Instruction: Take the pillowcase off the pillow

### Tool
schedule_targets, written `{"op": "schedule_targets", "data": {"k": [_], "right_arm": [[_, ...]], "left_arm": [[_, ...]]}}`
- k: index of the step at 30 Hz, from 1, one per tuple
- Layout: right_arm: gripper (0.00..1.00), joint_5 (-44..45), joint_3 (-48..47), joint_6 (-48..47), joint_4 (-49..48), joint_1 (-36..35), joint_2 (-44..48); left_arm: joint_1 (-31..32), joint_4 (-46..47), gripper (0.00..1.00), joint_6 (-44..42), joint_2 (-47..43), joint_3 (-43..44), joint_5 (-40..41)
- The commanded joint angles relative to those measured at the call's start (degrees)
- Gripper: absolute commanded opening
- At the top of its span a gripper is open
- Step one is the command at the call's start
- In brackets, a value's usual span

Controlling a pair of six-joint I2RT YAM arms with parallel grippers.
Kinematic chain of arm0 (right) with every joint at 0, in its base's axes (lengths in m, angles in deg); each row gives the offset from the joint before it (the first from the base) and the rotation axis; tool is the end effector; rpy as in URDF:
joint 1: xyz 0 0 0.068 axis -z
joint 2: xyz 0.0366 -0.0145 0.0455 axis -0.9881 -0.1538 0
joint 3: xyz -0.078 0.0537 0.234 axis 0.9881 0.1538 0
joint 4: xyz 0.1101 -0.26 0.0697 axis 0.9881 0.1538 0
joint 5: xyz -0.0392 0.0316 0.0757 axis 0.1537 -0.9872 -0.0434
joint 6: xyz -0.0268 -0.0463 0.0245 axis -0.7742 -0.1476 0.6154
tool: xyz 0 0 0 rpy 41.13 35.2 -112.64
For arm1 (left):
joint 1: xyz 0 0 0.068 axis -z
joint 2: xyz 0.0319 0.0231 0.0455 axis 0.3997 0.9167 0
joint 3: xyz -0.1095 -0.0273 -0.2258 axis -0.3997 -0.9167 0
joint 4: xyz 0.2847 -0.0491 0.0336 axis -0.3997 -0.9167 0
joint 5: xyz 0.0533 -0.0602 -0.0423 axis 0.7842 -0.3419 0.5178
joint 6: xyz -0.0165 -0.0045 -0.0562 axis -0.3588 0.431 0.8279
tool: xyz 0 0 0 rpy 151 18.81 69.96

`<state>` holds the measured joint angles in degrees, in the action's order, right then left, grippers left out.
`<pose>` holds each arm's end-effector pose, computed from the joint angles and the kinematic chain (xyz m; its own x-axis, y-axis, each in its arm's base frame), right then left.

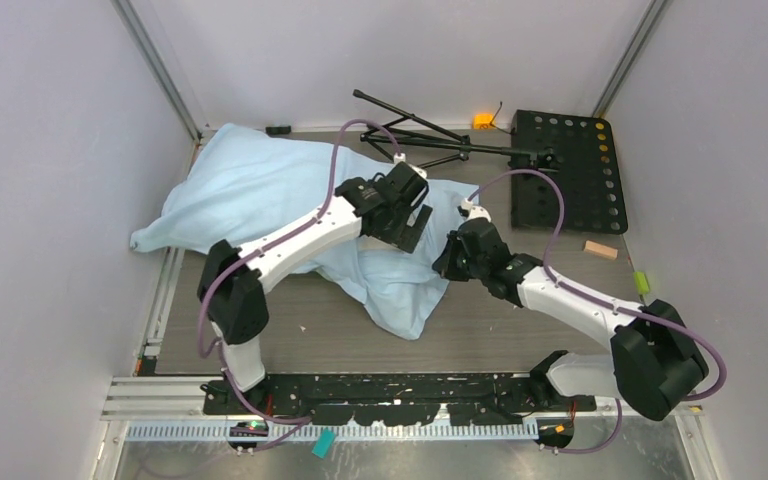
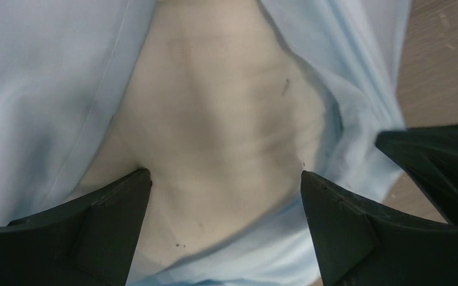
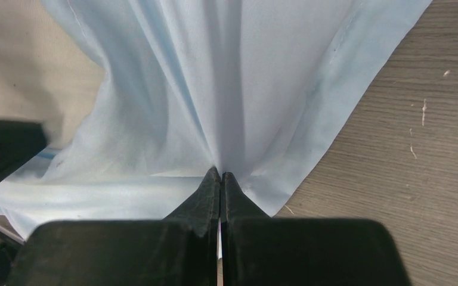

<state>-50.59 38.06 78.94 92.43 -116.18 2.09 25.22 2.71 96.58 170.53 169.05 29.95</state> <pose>0.2439 0.1698 0.1642 -0.7598 0.1693 -0.6277 -0.1491 0.8944 0.4217 0.2814 -0.3040 0.2802 -0.7322 0.3572 -0.5798 0.4149 0.9091 0.0362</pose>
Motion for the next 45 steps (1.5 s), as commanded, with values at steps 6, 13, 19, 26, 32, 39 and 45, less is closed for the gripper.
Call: {"op": "schedule_targets", "data": {"k": [6,13,19,26,32,39,45], "right_arm": [[0.00,-0.55,3.17,3.39,-2.00,0.06,1.34],[0.00,-0.60,4.70,3.47,-1.92,0.19,2.36],[0.00,-0.60,4.92,3.15,0.13,0.21,4.03],[0.00,2.48,5.46,3.85,2.58,0.27,4.01],[0.00,5.62,6.72,6.44,3.07,2.51,4.37],[0.00,-0.32,5.14,3.61,2.82,4.91,3.04],[0.26,-17.34,0.61,0.48,0.94,4.93,3.66]], "left_arm": [[-1.93,-2.31,0.94,0.40,7.58,-0.03,12.95],[-5.09,-0.29,0.07,-1.16,4.35,-0.13,12.90],[-7.50,-0.99,0.00,-1.76,1.98,5.21,8.88],[-17.43,5.26,0.00,2.49,-5.80,7.22,-8.66],[-23.62,10.97,0.00,7.39,-12.57,3.20,-18.40],[-24.86,14.87,0.00,9.46,-16.65,-3.85,-22.66],[-24.47,23.79,0.00,13.36,-16.23,-12.51,-32.52]]}}
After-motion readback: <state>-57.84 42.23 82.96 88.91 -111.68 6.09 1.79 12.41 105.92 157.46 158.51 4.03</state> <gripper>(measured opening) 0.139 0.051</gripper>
